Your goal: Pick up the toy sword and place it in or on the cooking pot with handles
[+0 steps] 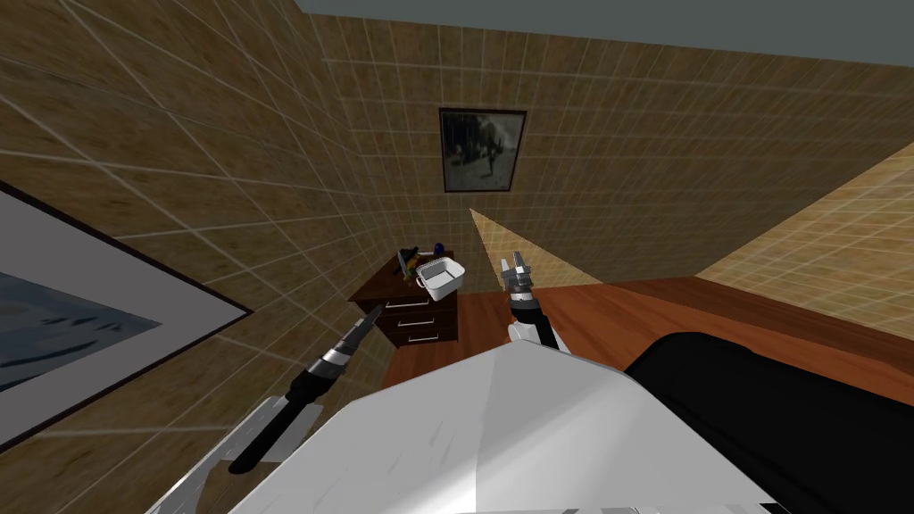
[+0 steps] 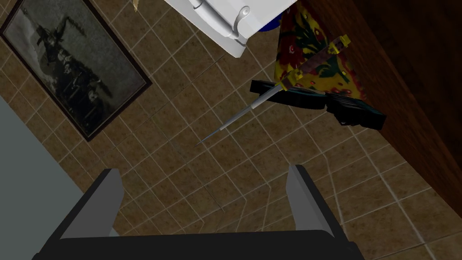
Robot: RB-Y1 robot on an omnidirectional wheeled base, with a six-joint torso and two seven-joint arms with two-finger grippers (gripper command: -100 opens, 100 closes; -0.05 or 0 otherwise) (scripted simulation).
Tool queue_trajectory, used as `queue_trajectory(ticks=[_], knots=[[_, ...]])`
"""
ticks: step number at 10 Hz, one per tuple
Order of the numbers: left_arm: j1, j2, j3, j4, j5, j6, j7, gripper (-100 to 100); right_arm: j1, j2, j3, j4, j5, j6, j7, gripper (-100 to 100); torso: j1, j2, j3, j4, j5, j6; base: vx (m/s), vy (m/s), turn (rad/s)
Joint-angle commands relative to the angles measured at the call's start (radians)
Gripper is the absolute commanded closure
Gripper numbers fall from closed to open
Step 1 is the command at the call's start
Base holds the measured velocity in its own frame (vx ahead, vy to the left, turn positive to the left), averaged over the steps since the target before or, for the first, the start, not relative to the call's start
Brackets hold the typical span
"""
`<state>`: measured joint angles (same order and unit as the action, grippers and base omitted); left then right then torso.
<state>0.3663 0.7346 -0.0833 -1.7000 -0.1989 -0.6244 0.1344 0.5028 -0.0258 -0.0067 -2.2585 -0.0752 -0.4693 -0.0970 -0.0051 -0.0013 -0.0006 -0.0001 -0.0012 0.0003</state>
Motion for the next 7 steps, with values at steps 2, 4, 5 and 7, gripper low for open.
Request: queue_trajectory(ticks=[2,4,5,7], knots=[[-0.032,0.061,-0.015,0.068,-0.041,-0.03,0.02,-100,0.0,0.0,0.0,0.0,0.0,0.0,0.0,0,0.001,0.0,0.0,0.0,0.0,0.0,0.01,-0.066,0.001],[-0.057,0.102,-0.024,0.121,-0.069,-0.048,0.034,-100,0.0,0.0,0.0,0.0,0.0,0.0,0.0,0,0.001,0.0,0.0,0.0,0.0,0.0,0.015,-0.085,-0.004],[-0.057,0.102,-0.024,0.147,-0.069,-0.048,0.034,-100,0.0,0.0,0.0,0.0,0.0,0.0,0.0,0,-0.001,-0.001,0.0,0.0,0.0,0.0,0.015,-0.087,0.001],[-0.083,0.142,-0.033,0.205,-0.099,-0.066,0.048,-100,0.0,0.0,0.0,0.0,0.0,0.0,0.0,0,-0.001,0.0,0.0,0.0,0.0,0.0,0.012,-0.082,-0.008]])
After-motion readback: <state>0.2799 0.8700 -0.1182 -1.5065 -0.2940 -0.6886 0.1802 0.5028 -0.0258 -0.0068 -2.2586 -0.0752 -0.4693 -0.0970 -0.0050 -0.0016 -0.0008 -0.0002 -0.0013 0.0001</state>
